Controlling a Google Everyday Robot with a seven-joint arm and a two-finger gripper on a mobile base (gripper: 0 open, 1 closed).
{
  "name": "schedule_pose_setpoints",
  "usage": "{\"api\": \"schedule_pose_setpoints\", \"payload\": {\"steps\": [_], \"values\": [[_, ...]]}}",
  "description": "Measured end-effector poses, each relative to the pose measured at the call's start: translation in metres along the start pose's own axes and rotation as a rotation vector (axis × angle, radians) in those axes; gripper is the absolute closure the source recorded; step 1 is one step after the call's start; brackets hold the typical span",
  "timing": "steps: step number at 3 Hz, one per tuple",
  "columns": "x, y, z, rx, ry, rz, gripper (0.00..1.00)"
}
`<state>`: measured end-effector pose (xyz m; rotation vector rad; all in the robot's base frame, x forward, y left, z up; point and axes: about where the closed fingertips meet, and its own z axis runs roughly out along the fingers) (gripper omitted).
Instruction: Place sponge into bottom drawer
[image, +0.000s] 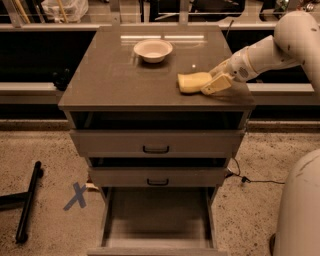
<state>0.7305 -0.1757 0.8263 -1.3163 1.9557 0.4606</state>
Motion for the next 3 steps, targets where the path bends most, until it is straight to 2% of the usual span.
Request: {"api": "schedule_pose_setpoints", "payload": {"steps": [1, 2, 3], "values": [[-0.008, 0.005, 0.000, -0.009, -0.026, -0.022, 0.73], [-0.024, 0.015, -0.021, 0.014, -0.075, -0.066, 0.95], [-0.043, 0.042, -0.057, 0.024, -0.099, -0.115, 1.00]]}}
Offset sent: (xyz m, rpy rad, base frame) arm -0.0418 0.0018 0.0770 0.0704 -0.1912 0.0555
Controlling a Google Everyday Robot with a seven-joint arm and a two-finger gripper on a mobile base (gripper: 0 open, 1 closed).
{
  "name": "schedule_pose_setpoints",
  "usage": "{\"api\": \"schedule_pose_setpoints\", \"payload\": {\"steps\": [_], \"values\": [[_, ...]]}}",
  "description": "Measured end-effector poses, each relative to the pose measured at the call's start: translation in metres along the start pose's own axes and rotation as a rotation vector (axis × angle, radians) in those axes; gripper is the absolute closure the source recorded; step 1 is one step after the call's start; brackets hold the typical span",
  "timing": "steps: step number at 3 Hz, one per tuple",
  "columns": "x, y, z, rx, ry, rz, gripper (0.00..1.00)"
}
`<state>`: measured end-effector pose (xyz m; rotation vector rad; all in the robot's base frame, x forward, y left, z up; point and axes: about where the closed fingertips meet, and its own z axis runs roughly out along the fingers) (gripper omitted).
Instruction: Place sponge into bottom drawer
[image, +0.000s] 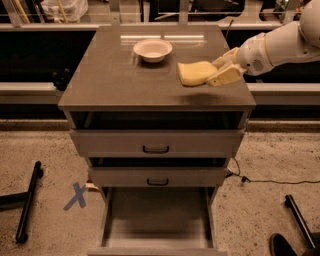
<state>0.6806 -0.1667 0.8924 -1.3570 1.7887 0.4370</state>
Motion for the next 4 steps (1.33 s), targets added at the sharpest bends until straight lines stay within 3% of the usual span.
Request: {"api": "schedule_pose_setpoints", "payload": {"steps": [1, 2, 3, 4], "values": [[-0.002, 0.030, -0.011, -0.043, 0.027, 0.020, 1.00], [-0.001, 0.032, -0.010, -0.047, 0.030, 0.018, 1.00], [0.005, 0.061, -0.002, -0.098, 0.068, -0.005, 1.00], [0.001, 0.110, -0.006, -0.130, 0.086, -0.041, 1.00]]}}
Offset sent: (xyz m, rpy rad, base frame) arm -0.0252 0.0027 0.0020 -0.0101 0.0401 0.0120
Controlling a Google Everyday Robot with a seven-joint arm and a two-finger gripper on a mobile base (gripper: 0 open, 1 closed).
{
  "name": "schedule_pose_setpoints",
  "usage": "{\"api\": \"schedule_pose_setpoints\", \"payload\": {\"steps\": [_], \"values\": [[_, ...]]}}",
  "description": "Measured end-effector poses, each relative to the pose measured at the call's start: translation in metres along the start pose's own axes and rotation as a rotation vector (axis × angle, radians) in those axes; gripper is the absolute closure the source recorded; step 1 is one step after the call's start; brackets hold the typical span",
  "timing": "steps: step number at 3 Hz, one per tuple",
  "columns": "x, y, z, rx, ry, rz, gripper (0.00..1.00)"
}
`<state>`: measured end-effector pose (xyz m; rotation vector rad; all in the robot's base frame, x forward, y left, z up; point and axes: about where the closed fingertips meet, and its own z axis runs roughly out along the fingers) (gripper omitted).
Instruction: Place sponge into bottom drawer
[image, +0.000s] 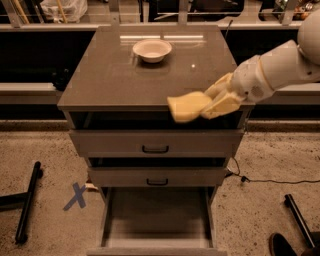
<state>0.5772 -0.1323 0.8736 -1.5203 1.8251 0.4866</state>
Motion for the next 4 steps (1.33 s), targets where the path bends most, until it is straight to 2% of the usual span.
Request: {"api": "schedule_pose_setpoints", "payload": {"steps": [1, 2, 3, 4], "values": [[0.012, 0.060, 0.026, -0.073, 0.026, 0.008, 1.00], [0.026, 0.081, 0.042, -0.124, 0.047, 0.026, 1.00], [0.026, 0.081, 0.042, -0.124, 0.047, 0.026, 1.00], [0.040, 0.084, 0.053, -0.141, 0.050, 0.055, 1.00]]}}
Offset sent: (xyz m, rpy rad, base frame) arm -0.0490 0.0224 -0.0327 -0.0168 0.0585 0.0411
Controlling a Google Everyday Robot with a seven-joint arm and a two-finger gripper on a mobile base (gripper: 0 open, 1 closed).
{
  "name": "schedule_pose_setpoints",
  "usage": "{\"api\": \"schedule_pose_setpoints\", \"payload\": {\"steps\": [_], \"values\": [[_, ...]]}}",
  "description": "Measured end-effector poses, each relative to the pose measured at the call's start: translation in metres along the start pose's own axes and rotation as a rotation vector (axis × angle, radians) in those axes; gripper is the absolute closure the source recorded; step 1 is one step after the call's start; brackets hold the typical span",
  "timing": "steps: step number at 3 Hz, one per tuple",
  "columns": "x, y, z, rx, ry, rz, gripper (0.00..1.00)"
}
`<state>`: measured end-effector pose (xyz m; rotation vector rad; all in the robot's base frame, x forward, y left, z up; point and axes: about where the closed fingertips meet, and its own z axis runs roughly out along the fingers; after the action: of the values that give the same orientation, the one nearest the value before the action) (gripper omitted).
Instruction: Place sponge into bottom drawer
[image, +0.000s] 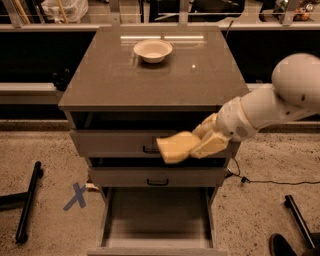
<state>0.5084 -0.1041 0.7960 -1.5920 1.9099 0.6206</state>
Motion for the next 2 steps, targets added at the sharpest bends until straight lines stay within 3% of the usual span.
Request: {"api": "schedule_pose_setpoints", "payload": {"steps": [1, 2], "values": [[0.031, 0.001, 0.033, -0.055, 0.006, 0.078, 1.00], [0.082, 0.011, 0.087, -0.123, -0.012, 0.188, 1.00]]}}
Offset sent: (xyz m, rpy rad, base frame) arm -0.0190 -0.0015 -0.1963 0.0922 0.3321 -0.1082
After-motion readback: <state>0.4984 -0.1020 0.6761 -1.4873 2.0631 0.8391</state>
